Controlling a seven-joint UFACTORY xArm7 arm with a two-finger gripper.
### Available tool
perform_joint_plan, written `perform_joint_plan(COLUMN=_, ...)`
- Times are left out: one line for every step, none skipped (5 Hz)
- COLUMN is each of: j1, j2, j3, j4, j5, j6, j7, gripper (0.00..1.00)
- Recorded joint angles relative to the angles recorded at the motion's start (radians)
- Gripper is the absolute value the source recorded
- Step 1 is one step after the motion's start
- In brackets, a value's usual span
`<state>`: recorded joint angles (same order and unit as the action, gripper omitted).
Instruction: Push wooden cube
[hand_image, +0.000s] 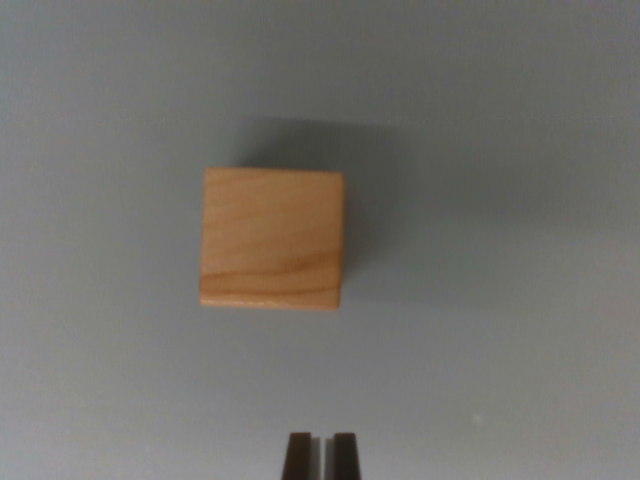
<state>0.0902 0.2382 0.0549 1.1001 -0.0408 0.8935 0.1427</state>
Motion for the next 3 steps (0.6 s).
perform_joint_plan(j1=0.0039, j2=0.014, j3=0.004, j4=-0.028, j5=-0.0024, j6=-0.04, j7=0.009, gripper=0.0)
perform_joint_plan(j1=0.0039, j2=0.014, j3=0.004, j4=-0.028, j5=-0.0024, j6=-0.04, j7=0.009, gripper=0.0)
perform_joint_plan(j1=0.0075, j2=0.028, j3=0.007, j4=-0.054, j5=-0.0045, j6=-0.076, j7=0.018, gripper=0.0)
